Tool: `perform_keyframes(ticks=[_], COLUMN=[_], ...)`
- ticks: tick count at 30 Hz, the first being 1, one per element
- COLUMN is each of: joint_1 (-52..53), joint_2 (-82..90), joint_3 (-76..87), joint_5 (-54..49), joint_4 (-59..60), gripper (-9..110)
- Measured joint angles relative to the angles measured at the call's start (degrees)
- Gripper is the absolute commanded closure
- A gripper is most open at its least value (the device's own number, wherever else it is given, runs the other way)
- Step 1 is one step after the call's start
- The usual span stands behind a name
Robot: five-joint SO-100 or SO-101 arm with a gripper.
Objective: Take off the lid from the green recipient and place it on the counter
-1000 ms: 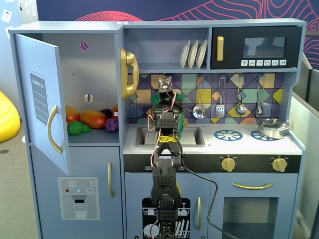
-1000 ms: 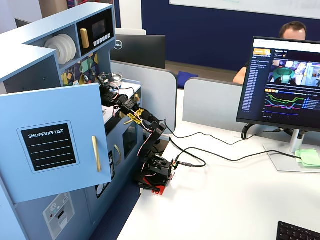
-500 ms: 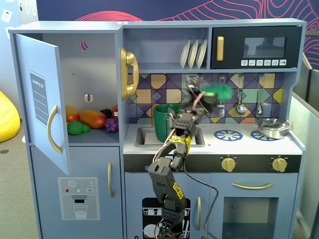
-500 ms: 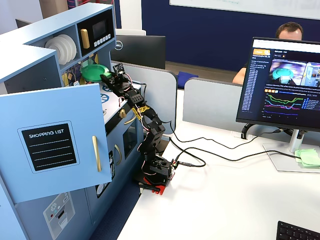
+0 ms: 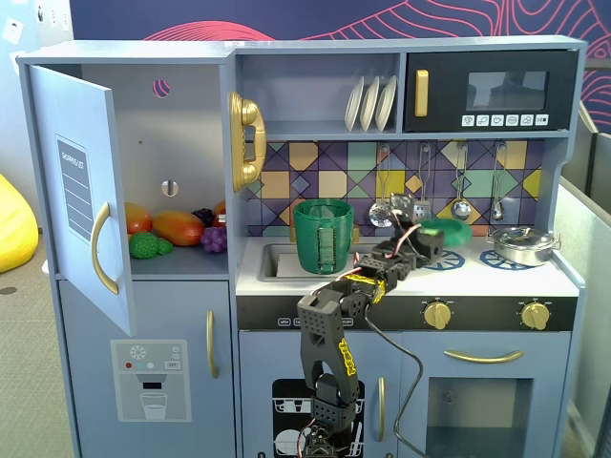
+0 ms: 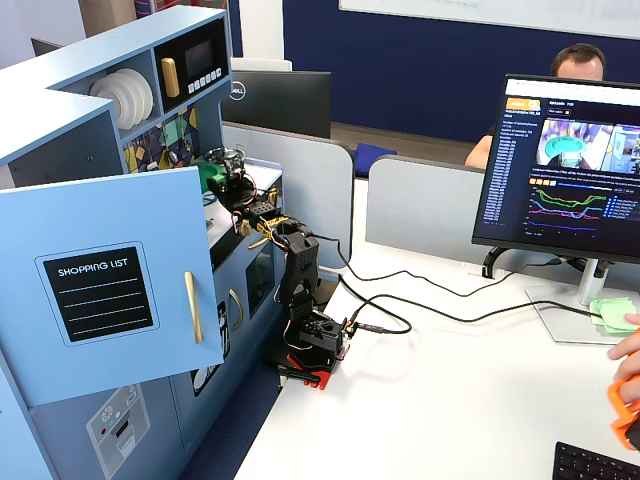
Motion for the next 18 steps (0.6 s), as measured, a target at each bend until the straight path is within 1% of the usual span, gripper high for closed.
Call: perform_keyframes(ticks=[13,14,18], joint_1=[-0.1,-0.1,-0.1], joint_2=[-2.2,-2.2,-2.0], joint_3=[7.2,7.6,8.4], joint_5=[0.4,0.4,0.6], joint_4=[-3.3,-3.7,-4.3], gripper=[101,100,81])
